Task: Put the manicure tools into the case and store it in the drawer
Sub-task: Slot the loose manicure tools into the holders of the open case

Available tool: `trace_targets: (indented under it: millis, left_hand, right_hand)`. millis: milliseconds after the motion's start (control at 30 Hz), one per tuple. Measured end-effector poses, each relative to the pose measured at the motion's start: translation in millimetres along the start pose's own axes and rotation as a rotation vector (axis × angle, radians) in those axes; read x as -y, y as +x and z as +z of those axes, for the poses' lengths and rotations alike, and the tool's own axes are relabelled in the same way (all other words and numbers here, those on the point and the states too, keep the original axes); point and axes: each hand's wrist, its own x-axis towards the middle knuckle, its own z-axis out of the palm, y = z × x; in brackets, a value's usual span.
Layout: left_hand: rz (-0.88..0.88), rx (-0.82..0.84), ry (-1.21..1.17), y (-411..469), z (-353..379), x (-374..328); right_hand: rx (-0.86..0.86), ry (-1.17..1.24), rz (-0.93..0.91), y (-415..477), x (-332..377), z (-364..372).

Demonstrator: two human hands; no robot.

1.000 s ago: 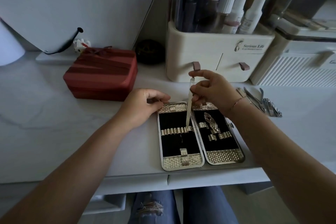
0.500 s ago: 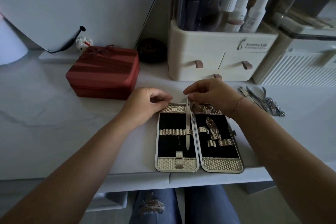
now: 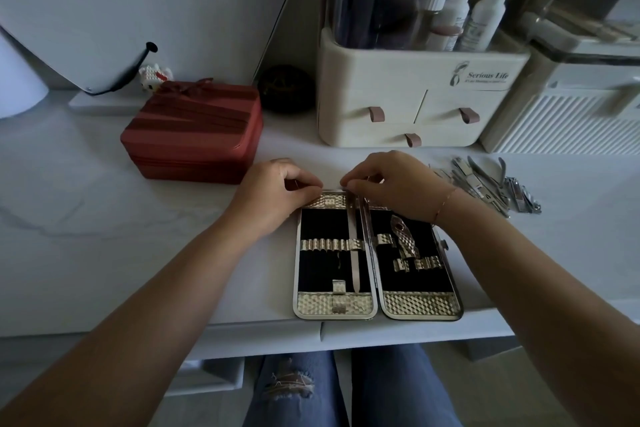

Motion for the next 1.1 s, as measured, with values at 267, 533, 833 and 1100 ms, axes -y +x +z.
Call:
trace_targets:
  millis: [267, 533, 833, 1100]
  left_hand:
    - [-0.003, 0.007, 0.003, -0.5, 0.1, -0.8]
    - [-0.004, 0.02, 0.01, -0.3, -0.9, -0.3]
    - [0.006, 0.02, 0.019, 0.1, -0.6, 0.0]
    - [0.023, -0.005, 0.062, -0.9, 0.9, 0.9]
  right_hand:
    - [0.064, 0.135, 0.168, 18.3, -5.6, -0.7]
    - [0.094, 0.073, 0.187, 25.6, -4.6, -1.5]
    - [0.047, 0.075, 0.116, 8.8, -3.2, 0.0]
    - [-0.34, 0.146, 0.111, -22.3, -23.6, -6.3]
